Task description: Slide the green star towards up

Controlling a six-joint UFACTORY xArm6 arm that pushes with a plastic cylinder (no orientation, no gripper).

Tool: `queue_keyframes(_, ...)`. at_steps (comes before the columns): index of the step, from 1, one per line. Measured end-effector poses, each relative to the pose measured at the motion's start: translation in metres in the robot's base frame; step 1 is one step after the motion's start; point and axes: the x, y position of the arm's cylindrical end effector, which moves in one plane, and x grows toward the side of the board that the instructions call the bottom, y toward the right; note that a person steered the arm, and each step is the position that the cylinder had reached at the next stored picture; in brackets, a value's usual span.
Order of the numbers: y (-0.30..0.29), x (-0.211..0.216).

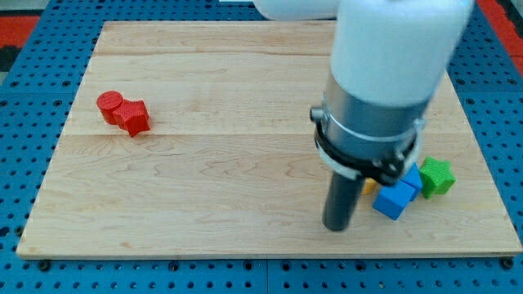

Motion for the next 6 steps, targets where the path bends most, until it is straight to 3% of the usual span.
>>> queue_keyframes(2, 0.137, 0.009)
queue_keyframes(3, 0.137, -0.004)
queue_keyframes(4, 0.137, -0.046)
queue_keyframes(6, 0.137, -0.057)
